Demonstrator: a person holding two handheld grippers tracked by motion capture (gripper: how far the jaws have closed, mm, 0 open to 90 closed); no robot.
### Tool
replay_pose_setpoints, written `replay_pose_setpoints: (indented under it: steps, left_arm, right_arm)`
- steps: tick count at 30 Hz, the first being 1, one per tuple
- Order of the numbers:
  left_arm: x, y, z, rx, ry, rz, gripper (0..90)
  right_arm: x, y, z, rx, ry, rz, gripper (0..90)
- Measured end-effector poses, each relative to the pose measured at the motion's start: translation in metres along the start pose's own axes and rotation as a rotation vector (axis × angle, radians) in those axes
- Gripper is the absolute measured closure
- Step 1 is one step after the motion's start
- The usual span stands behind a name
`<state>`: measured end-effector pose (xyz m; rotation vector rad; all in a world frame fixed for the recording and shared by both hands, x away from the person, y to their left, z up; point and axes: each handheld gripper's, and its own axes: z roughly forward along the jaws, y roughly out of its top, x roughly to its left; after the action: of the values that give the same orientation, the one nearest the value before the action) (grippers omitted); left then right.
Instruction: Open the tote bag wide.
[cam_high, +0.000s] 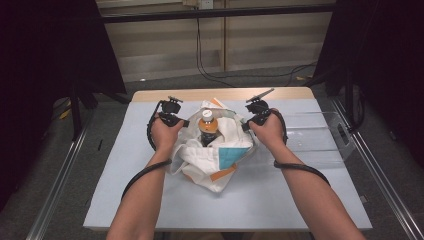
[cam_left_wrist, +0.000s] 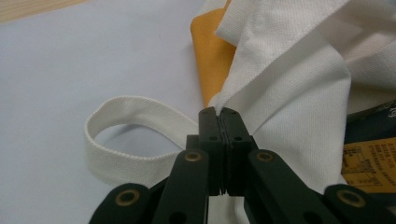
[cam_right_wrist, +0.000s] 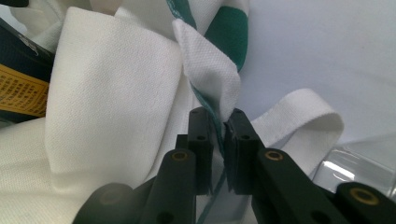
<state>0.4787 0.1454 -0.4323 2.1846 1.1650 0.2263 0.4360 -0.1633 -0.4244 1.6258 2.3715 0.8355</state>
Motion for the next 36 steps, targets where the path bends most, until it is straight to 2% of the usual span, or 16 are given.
replay_pose_setpoints:
  steps: [1,7,8,9,11,14,16,17,21,23,26,27,28,32,35,36]
  left_arm:
    - [0.0,-0.001,0.0,-0.01,-0.005,-0.013,89.0]
    - [0.001,-0.003,0.001,0.0,-0.011,-0.004,88.9]
    - [0.0,-0.004,0.002,-0.007,-0.01,-0.021,88.9]
    - [0.001,-0.005,0.001,0.0,-0.014,-0.008,88.9]
    - [0.0,-0.007,0.002,-0.006,-0.006,-0.016,88.9]
    - [-0.001,-0.008,0.0,-0.009,-0.003,-0.002,88.6]
    - [-0.003,-0.009,-0.002,-0.019,-0.009,-0.021,88.3]
    - [-0.002,-0.009,-0.003,-0.009,-0.006,-0.011,88.0]
    - [-0.003,-0.008,-0.007,-0.01,-0.01,-0.014,80.7]
    - [-0.005,-0.007,-0.008,-0.037,-0.009,-0.029,76.7]
    - [-0.007,-0.004,-0.012,-0.043,-0.007,-0.03,70.5]
    - [-0.006,-0.003,-0.014,-0.036,-0.006,-0.011,67.7]
    - [-0.007,-0.001,-0.015,-0.037,-0.003,-0.011,63.0]
    - [-0.008,0.003,-0.021,-0.041,0.011,-0.006,57.3]
    - [-0.008,0.004,-0.025,-0.033,0.025,-0.015,51.7]
    - [-0.008,0.004,-0.026,-0.052,0.036,-0.037,48.7]
  right_arm:
    - [0.0,0.0,0.0,0.0,0.0,0.0,82.5]
    - [0.0,0.0,0.001,0.006,0.003,-0.006,82.4]
    - [0.0,-0.001,0.002,0.012,0.004,-0.007,82.4]
    - [-0.001,-0.001,0.002,0.011,0.006,-0.013,82.4]
    - [0.0,-0.002,0.002,0.011,0.006,0.001,82.4]
    - [0.0,-0.003,0.002,0.004,0.005,-0.014,82.2]
    - [0.0,-0.004,0.001,0.005,-0.002,-0.002,82.0]
    - [0.0,-0.004,0.001,-0.001,0.001,-0.01,82.0]
    - [0.0,-0.003,-0.004,-0.01,-0.001,0.002,79.2]
    - [-0.001,-0.003,-0.006,-0.017,-0.007,0.004,75.9]
    - [-0.002,-0.003,-0.01,-0.03,0.0,0.015,72.6]
    - [-0.003,-0.003,-0.011,-0.033,-0.002,0.01,69.9]
    - [-0.002,-0.003,-0.013,-0.034,-0.005,0.019,70.0]
    - [-0.002,-0.002,-0.016,-0.048,-0.005,0.007,67.5]
    - [-0.001,-0.002,-0.019,-0.06,0.0,-0.001,62.3]
    - [0.001,-0.001,-0.021,-0.058,0.0,-0.002,58.2]
